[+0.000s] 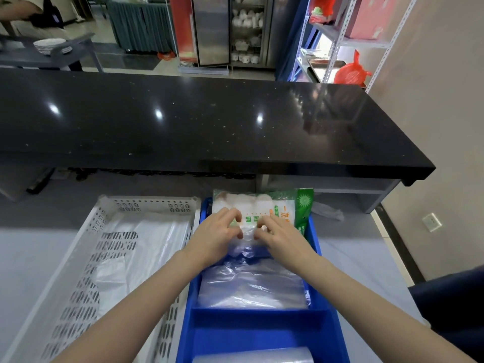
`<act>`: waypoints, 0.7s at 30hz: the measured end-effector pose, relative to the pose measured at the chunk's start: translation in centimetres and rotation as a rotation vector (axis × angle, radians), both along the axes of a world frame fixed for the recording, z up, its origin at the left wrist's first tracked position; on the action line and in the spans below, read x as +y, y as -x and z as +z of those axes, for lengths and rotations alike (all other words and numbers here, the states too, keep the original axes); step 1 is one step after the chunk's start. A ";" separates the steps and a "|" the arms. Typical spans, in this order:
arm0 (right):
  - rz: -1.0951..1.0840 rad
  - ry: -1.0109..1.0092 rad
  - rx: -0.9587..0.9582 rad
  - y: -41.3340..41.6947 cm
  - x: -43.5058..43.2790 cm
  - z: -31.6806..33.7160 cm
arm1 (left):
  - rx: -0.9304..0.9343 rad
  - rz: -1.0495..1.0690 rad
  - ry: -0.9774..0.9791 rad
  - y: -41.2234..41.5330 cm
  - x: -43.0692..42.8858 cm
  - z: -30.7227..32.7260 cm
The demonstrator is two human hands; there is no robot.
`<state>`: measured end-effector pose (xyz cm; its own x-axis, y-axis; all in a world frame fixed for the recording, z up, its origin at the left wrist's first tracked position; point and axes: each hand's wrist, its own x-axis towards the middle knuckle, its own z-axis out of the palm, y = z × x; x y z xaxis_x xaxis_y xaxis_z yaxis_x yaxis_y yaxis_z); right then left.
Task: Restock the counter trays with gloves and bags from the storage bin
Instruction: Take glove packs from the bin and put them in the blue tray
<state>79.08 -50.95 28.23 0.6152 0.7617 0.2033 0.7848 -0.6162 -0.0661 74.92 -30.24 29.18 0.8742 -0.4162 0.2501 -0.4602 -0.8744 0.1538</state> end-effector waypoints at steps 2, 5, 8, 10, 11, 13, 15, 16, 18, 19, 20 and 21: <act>-0.023 -0.032 0.059 0.2 -1.0 -0.1 | 0.070 0.004 0.022 0.5 0.7 -0.5; -0.051 -0.073 0.113 0.2 -1.2 0.1 | 0.091 0.035 0.059 0.8 0.9 -0.7; -0.100 -0.080 0.104 -0.1 -0.2 0.1 | 0.074 0.069 0.061 0.1 -0.2 -0.4; -0.148 -0.091 0.097 -0.2 0.1 0.1 | 0.099 0.128 0.075 -0.4 -0.8 -0.3; -0.150 -0.090 0.085 -0.2 0.1 0.1 | 0.098 0.141 0.062 -0.6 -1.0 -0.3; -0.125 -0.068 0.037 -0.1 0.1 0.0 | 0.075 0.142 0.016 -0.7 -1.2 -0.7; -0.135 -0.041 0.018 -0.3 0.2 -0.2 | 0.075 0.170 -0.012 -0.8 -1.4 -0.9; -0.157 -0.033 0.030 -0.4 0.3 -0.3 | 0.087 0.197 -0.001 -1.0 -1.4 -1.1; -0.194 -0.031 0.074 -0.8 0.4 -0.5 | 0.116 0.246 0.032 -1.3 -1.3 -1.5; -0.197 -0.035 0.100 -0.9 0.4 -0.6 | 0.137 0.246 0.038 -1.4 -1.1 -1.6; -0.190 -0.042 0.121 -1.0 0.3 -0.7 | 0.161 0.231 0.048 -1.4 -0.9 -1.6; -0.183 -0.045 0.148 -1.1 0.1 -0.8 | 0.190 0.210 0.070 -1.3 -0.5 -1.7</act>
